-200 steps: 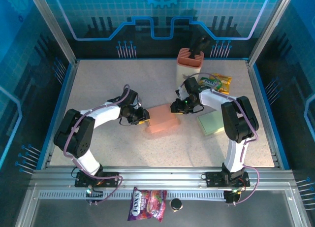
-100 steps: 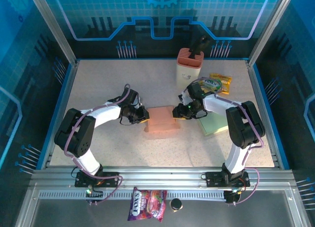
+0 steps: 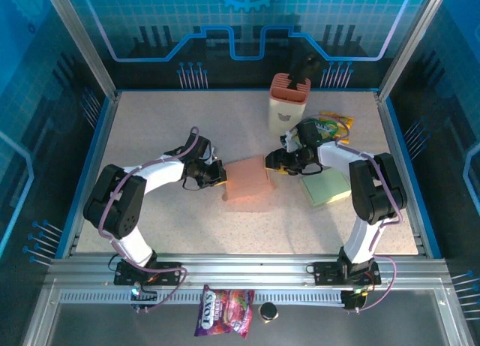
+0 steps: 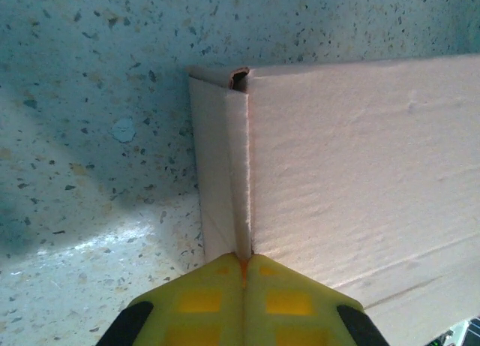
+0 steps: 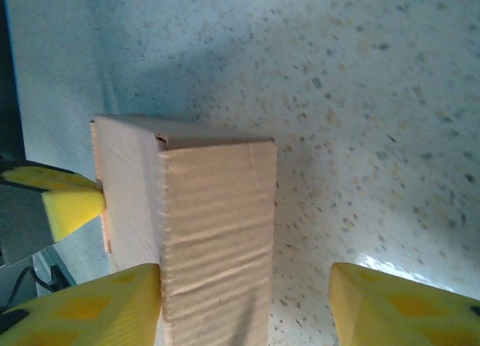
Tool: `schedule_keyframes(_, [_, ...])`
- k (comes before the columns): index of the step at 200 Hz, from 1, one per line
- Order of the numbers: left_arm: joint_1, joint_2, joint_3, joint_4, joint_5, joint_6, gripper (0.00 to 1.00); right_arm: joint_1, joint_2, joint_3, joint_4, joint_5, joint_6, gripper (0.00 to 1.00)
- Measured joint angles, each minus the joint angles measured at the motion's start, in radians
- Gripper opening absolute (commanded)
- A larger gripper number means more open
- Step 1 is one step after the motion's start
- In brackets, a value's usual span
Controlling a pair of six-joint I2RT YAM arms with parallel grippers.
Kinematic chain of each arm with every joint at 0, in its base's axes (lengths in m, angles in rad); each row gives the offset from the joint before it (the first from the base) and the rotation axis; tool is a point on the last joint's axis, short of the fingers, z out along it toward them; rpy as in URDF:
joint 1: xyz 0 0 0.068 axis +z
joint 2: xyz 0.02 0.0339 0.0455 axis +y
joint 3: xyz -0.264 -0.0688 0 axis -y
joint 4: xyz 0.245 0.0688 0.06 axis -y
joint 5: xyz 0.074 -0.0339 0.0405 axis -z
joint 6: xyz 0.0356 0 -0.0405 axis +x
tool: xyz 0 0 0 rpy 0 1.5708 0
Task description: Fold the paper box
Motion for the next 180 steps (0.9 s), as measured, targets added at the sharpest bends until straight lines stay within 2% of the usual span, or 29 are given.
schedule_keyframes(124, [0.011, 0.002, -0.007, 0.013, 0.005, 0.000, 0.03, 0.029, 0.027, -0.064, 0.171, -0.171, 0.119, 0.64])
schedule_keyframes(180, [0.011, 0.002, -0.018, 0.043, 0.005, 0.000, 0.07, 0.047, 0.028, -0.081, 0.226, -0.195, 0.206, 0.55])
